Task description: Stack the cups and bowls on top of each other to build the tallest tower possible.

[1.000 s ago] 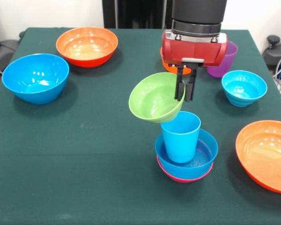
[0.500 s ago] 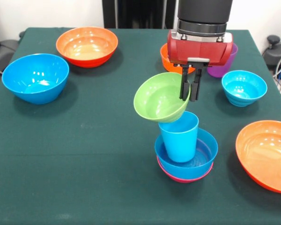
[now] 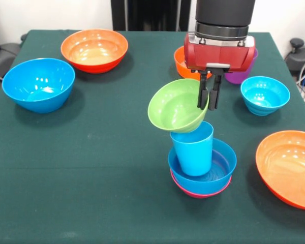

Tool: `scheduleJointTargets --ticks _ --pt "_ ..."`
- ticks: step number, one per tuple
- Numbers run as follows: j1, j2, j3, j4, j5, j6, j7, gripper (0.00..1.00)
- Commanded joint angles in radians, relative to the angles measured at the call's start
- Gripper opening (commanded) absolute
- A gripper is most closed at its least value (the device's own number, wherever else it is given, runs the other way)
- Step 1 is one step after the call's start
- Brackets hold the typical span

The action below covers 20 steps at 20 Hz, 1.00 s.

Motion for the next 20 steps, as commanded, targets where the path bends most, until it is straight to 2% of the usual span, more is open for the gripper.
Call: scheduleJointTargets --ticks 1,20 --pt "0.015 0.058 0.031 -0.013 -0.047 -0.02 0.02 0.0" --pt "0.023 0.051 0.032 -0.049 -0.032 0.051 0.004 0.0"
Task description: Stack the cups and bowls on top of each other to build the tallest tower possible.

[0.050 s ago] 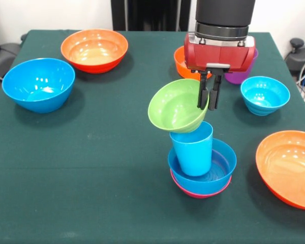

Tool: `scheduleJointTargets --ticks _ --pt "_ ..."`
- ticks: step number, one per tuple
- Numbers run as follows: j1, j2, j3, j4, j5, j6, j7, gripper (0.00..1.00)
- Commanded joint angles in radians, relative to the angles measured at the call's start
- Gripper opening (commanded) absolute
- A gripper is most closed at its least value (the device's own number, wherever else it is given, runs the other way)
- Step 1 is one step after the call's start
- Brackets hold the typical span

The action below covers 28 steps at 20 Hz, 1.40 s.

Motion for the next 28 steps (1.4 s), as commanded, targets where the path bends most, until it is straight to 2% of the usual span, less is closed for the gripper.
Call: scheduleJointTargets --ticks 1,12,28 --pt "0.024 0.051 0.031 -0.05 -0.032 0.055 0.004 0.0" --pt "0.035 0.057 0.029 -0.077 -0.026 0.081 0.003 0.0" --pt "0.026 0.061 0.03 -0.04 -0.035 0.014 0.019 0.0"
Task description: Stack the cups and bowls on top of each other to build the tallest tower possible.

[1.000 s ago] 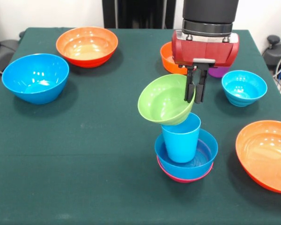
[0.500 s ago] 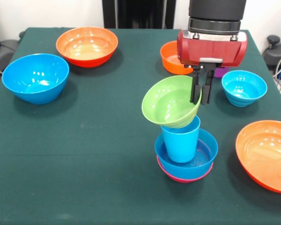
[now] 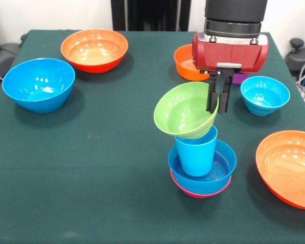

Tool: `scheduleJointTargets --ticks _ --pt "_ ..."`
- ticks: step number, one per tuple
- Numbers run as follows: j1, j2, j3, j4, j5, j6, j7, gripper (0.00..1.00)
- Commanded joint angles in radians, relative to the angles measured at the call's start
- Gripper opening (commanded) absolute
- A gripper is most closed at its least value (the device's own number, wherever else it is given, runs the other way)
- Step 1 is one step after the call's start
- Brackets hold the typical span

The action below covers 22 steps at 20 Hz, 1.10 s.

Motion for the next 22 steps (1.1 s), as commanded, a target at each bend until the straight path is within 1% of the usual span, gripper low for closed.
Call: scheduleJointTargets --ticks 1,8,12,13,16,22 --pt "0.01 0.06 0.029 0.011 -0.035 0.01 0.021 0.0" --pt "0.017 0.069 0.022 0.016 -0.038 -0.012 0.038 0.0" --pt "0.032 0.066 0.0 0.033 -0.053 -0.132 0.095 0.0" --pt "0.038 0.068 -0.007 0.034 -0.049 -0.141 0.096 1.0" --pt "0.042 0.068 -0.013 0.036 -0.048 -0.157 0.1 1.0" --pt "0.039 0.071 -0.008 0.028 -0.025 -0.12 0.065 1.0"
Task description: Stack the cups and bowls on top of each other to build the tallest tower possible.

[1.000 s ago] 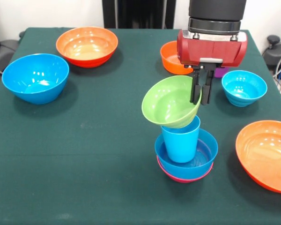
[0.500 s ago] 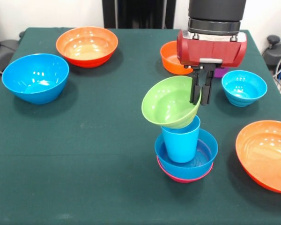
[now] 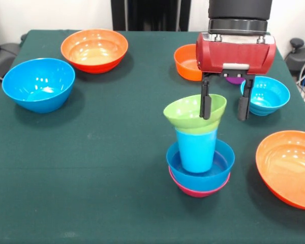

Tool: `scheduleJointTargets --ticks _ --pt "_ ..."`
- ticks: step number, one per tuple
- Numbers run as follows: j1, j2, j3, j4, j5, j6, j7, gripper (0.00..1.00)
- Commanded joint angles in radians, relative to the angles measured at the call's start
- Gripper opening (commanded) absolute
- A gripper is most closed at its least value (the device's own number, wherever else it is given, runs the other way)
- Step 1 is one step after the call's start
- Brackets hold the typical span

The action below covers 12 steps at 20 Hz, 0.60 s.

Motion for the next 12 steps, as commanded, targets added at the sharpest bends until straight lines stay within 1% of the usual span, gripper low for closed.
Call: scheduleJointTargets --ticks 1,2,3,5,6,12 --pt "0.024 0.07 0.016 0.019 -0.02 0.067 0.047 1.0" --pt "0.031 0.07 0.01 0.004 -0.021 0.117 0.028 1.0" --pt "0.026 0.065 0.015 0.016 -0.02 0.088 0.037 1.0" --pt "0.023 0.065 0.019 0.009 -0.016 0.116 0.024 1.0" --pt "0.021 0.064 0.022 0.012 -0.017 0.107 0.024 1.0" --pt "0.017 0.055 0.027 0.015 -0.012 0.133 0.013 1.0"
